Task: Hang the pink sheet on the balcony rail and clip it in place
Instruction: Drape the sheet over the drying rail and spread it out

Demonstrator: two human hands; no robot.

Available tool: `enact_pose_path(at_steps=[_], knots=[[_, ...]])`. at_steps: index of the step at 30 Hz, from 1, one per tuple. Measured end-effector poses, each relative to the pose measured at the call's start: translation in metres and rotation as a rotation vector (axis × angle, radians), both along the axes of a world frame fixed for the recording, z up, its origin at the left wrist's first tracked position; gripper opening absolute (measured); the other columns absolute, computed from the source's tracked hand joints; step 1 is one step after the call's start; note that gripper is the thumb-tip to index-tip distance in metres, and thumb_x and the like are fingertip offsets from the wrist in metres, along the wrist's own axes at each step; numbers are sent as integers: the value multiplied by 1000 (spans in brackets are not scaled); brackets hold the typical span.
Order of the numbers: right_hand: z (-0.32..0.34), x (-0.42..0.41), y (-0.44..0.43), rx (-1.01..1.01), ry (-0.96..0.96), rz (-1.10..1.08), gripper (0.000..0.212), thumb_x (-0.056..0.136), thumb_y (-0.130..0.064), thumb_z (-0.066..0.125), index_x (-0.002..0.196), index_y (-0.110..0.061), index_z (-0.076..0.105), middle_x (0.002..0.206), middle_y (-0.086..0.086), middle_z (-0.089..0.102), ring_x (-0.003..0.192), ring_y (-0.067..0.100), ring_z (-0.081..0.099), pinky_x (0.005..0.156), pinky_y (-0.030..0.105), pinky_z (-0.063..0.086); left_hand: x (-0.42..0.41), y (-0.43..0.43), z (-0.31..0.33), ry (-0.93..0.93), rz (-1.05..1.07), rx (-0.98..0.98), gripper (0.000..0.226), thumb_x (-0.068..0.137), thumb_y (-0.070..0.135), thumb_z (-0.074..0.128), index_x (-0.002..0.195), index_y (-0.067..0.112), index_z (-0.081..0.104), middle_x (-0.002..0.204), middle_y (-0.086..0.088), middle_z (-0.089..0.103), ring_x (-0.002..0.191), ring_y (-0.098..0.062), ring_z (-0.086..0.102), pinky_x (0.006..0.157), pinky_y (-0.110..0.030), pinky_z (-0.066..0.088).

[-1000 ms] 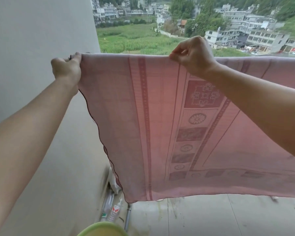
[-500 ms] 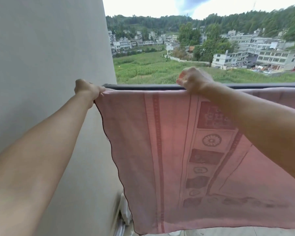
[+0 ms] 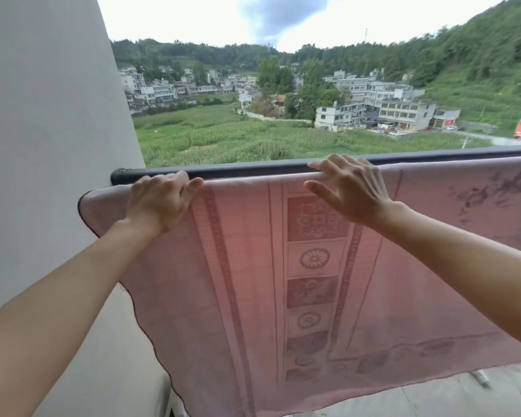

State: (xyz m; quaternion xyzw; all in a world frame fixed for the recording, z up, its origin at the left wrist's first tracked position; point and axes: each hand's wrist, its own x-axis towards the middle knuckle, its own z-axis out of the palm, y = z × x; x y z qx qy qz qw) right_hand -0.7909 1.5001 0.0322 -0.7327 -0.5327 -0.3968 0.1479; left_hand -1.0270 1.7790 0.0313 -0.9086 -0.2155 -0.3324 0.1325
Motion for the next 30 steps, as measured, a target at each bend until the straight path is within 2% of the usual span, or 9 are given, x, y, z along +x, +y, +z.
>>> enact_pose_path(at_steps=[3,6,9,10,13,19,23,27,30], knots=[[-2,44,-39,10,187,-145,46,101,-48,34,102,-16,67,103,8,71,93,32,65,79,40,44,20,-4,15,109,126,-79,80,92,68,3,77,19,65,89,-17,70,89,-36,65,83,-44,46],[10,67,-47,-66,350,-178,52,101,-52,31,80,-17,63,81,7,68,76,29,63,61,33,40,44,-20,37,276,229,-289,76,94,66,11,107,14,66,122,-18,63,114,-36,56,90,-45,40],[14,79,-61,-60,377,-148,52,100,-55,33,105,-18,70,106,7,71,92,26,64,68,30,41,75,-59,42,185,1,-316,65,92,65,21,80,12,57,85,-9,62,86,-31,60,72,-39,41],[14,88,-76,19,398,-167,50,101,-53,35,113,-18,68,116,7,68,100,27,63,75,32,42,87,-81,41,133,-82,-295,59,94,61,26,81,13,56,86,-6,60,83,-30,59,70,-37,40],[10,125,-141,197,454,-356,51,101,-51,35,117,-14,66,122,11,65,110,31,60,91,39,43,132,-154,40,74,-286,-188,43,99,50,36,106,16,62,110,-6,58,95,-26,56,79,-39,40],[1,205,-239,46,452,-491,52,101,-54,29,98,-19,66,108,9,67,106,32,56,95,44,37,246,-285,27,202,-454,-9,49,98,54,31,131,23,51,128,-6,55,114,-25,51,95,-42,38],[5,233,-244,-28,457,-444,58,98,-63,17,65,-25,45,76,1,58,83,28,56,88,44,37,301,-316,17,231,-299,-65,46,100,54,20,98,19,51,97,-6,64,84,-28,57,72,-39,36],[6,258,-259,-45,453,-341,62,99,-62,21,62,-21,50,63,-5,53,65,21,51,85,41,37,314,-317,19,168,-136,-87,59,98,59,15,73,19,52,73,-3,60,70,-26,54,68,-37,38],[-3,281,-294,57,410,-362,55,99,-59,25,63,-25,50,72,-2,58,77,24,55,87,40,37,326,-335,28,150,-164,-158,52,98,56,27,70,19,50,72,-3,58,69,-27,55,68,-38,41]])
